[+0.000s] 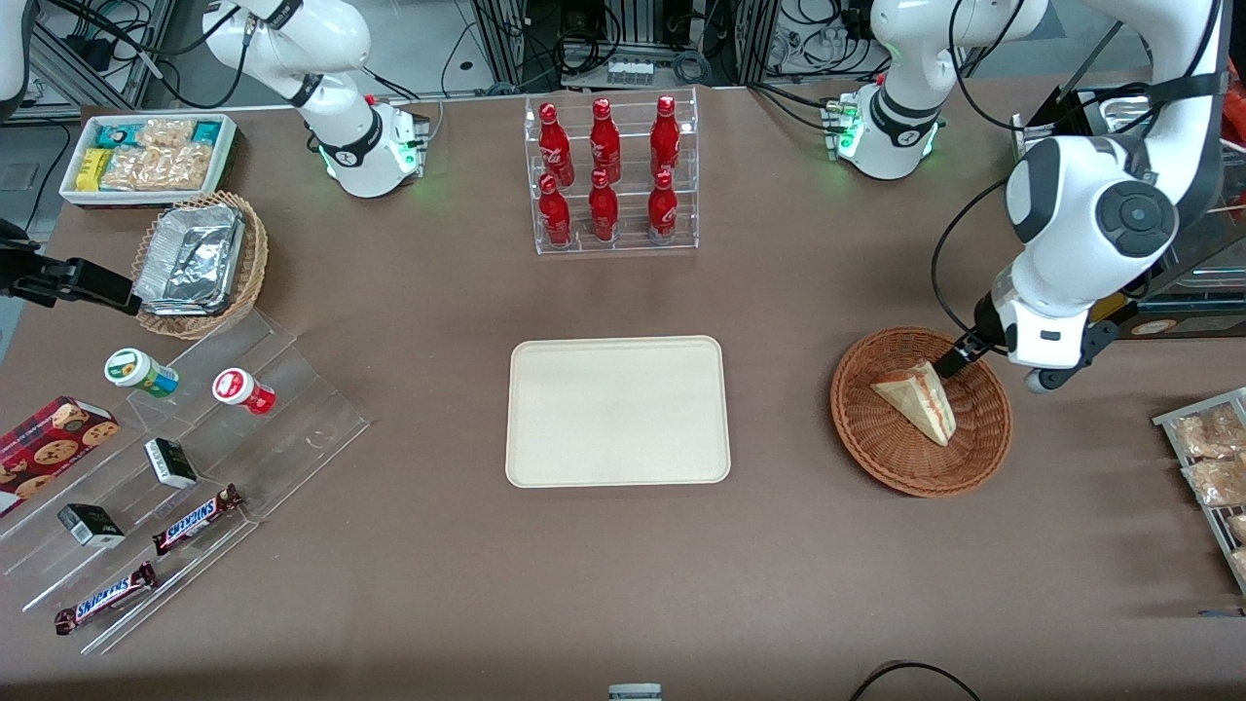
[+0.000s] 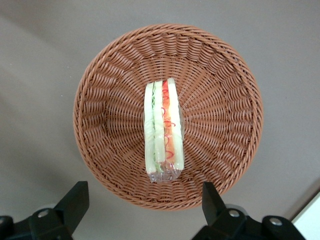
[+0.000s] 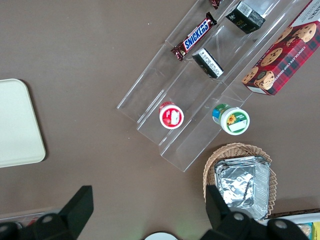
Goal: Place sandwich from basket to tray
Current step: 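Lower the left gripper and close it on the sandwich, then lift the sandwich and carry it over the cream tray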
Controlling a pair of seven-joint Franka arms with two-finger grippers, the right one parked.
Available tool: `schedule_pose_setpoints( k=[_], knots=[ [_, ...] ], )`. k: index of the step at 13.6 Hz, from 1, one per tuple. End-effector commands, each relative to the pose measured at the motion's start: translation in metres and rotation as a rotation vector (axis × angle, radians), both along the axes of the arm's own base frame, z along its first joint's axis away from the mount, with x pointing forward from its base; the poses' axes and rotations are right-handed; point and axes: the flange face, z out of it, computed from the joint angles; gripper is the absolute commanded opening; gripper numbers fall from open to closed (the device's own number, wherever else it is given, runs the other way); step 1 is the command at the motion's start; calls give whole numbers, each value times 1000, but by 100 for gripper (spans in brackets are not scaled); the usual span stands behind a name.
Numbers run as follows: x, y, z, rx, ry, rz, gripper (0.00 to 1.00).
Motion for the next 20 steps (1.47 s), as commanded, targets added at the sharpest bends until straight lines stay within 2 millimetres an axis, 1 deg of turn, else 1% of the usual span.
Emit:
schedule_pose_setpoints(
  k=[1,3,5,8,11,12,13,15,16,17,20],
  knots=[
    [3,-4,-21,-4,-19,51,100],
    [2,-4,-47,-11,-32,56,100],
    [4,-5,-67,-19,-44,74,100],
    [6,-10,-90,-26,-40,96,100],
    [5,-11,-105,-28,-28,96,100],
    [4,-11,-112,-28,-16,93,98],
    [3,-15,-115,-27,-8,87,85],
    [-1,-15,-121,-26,4,107,42],
    [-3,-16,-121,-25,7,106,17],
    [-3,-16,-121,-24,9,106,0],
    [-2,-16,-118,-23,7,97,0]
  ],
)
